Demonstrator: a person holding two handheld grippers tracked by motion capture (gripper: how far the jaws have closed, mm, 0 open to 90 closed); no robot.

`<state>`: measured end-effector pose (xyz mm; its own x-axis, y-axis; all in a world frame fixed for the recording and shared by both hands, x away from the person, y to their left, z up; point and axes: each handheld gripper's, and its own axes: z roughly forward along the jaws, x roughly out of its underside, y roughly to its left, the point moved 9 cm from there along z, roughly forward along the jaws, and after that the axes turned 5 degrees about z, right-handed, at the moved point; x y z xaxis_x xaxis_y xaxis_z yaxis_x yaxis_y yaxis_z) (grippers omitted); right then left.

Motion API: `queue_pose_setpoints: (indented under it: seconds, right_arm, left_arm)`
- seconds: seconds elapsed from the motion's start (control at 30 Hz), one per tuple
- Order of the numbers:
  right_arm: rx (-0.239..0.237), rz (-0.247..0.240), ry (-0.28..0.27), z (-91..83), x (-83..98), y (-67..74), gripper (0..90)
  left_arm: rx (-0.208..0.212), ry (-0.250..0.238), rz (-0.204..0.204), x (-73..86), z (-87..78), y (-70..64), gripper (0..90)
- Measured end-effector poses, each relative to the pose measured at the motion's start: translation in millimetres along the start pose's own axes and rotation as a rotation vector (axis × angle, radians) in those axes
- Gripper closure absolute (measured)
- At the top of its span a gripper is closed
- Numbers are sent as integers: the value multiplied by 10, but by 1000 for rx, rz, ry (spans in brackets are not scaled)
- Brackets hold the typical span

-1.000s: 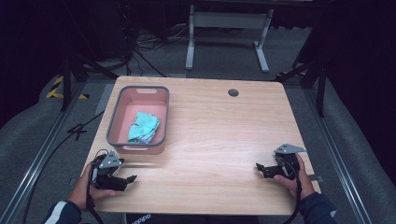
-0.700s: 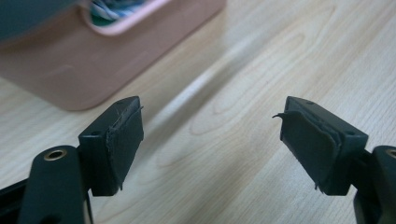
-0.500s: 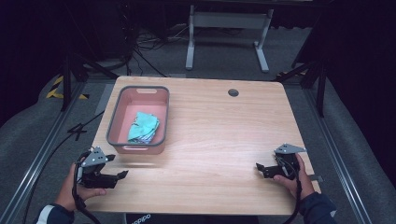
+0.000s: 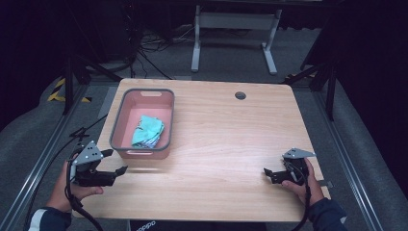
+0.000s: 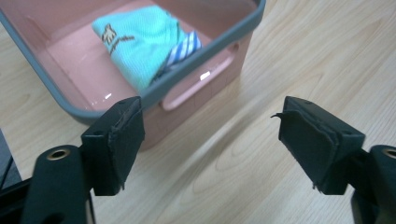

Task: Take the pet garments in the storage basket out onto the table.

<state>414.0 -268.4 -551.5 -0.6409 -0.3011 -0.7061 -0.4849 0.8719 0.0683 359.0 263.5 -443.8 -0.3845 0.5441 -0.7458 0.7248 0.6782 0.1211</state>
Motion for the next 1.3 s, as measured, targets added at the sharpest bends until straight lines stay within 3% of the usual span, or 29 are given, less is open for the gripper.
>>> queue_pose_setpoints:
  seconds: [0.27,0.53,0.9,1.07,1.23,1.3]
  right_arm:
    - [0,0,0,0,0,0,5]
    - [1,0,0,0,0,0,5]
    - [-1,-1,0,0,0,0,6]
    - [-1,0,0,1,-1,1,6]
    - [0,0,0,0,0,0,5]
    - [0,0,0,0,0,1,5]
  left_arm:
    - [-15,-24,26,-332,47,75,230]
    - [6,5,21,-632,310,275,221]
    - [12,161,9,-788,838,504,201]
    - [44,251,-19,-762,1098,577,192]
    - [36,318,-52,-730,1273,643,191]
    - [31,367,-66,-695,1343,677,190]
